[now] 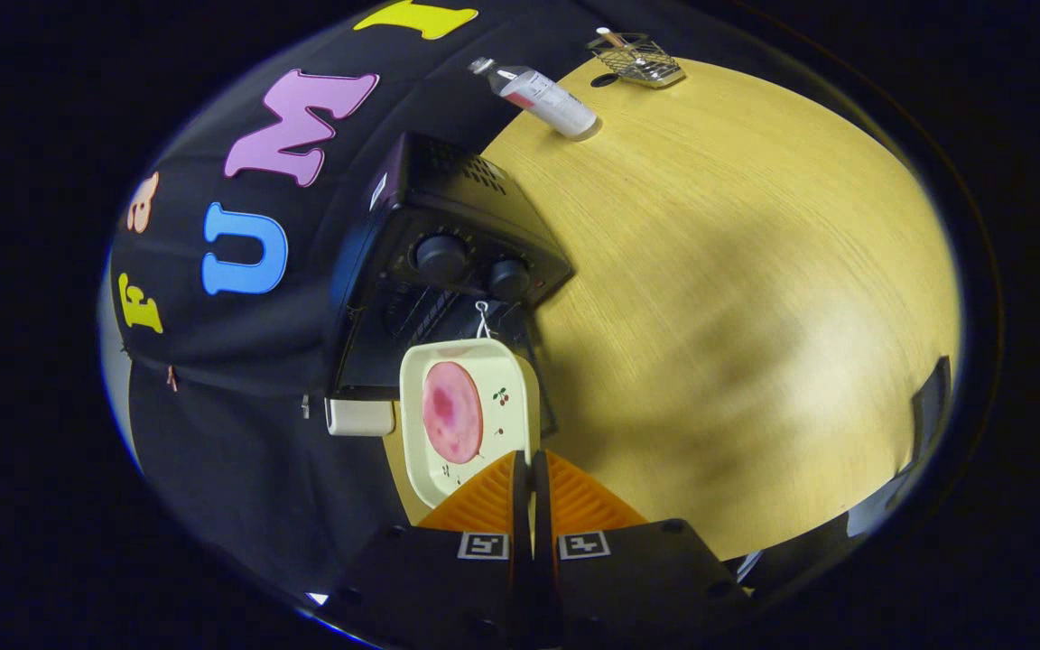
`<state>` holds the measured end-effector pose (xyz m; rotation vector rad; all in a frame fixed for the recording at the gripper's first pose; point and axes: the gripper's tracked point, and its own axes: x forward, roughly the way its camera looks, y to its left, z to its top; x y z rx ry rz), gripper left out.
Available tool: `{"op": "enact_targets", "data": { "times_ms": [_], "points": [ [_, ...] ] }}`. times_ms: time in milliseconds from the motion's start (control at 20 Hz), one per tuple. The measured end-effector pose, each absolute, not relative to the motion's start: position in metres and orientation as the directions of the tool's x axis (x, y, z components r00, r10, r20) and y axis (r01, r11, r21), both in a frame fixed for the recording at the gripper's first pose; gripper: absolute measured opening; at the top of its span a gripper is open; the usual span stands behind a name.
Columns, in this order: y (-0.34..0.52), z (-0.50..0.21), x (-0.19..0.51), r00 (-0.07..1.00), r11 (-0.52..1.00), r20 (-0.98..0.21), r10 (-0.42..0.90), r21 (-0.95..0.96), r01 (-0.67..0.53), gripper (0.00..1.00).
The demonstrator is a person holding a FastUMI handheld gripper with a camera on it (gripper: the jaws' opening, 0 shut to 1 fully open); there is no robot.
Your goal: Open the toaster oven, put the food inside, and close the toaster oven door.
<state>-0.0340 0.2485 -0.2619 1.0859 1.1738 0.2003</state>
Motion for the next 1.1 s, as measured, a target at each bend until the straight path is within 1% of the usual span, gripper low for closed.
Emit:
{"op": "enact_targets", "data": {
  "times_ms": [350,550,850,1100],
  "points": [
    [0.293,-0.270,0.011,0.516,0.417,-0.689,0.510,0.722,0.553,0.06],
    [0.313,-0.268,0.042,0.560,0.318,-0.701,0.441,0.706,0.633,0.06],
    [0.363,-0.265,0.075,0.598,0.190,-0.707,0.378,0.691,0.697,0.06],
    [0.388,-0.277,0.088,0.607,0.139,-0.739,0.294,0.661,0.737,0.06]
  ]
}}
